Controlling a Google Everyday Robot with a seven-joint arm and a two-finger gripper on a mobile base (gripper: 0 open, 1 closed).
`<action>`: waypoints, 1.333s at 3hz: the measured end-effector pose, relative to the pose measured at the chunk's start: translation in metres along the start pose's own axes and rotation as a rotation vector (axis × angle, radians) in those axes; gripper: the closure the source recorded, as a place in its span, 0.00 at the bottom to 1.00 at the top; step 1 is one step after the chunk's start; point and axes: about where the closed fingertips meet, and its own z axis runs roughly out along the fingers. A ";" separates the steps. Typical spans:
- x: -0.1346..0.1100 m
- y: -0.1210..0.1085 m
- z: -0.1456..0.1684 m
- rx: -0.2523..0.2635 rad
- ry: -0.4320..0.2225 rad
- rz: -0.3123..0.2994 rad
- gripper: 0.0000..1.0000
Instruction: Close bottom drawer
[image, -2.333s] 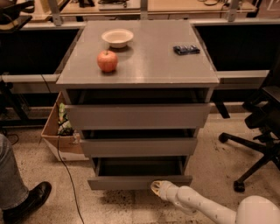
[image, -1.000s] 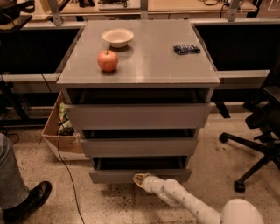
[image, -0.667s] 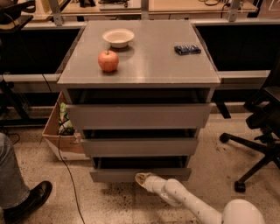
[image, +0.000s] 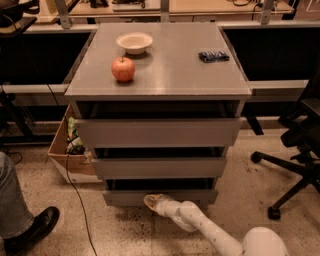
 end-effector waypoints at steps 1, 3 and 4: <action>-0.006 -0.012 0.010 0.033 -0.017 -0.020 1.00; -0.013 -0.029 0.021 0.076 -0.036 -0.039 1.00; 0.004 -0.025 -0.012 -0.019 0.003 0.009 1.00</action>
Offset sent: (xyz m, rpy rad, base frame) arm 0.0989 0.0479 0.0647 0.1109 -0.2672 -0.0453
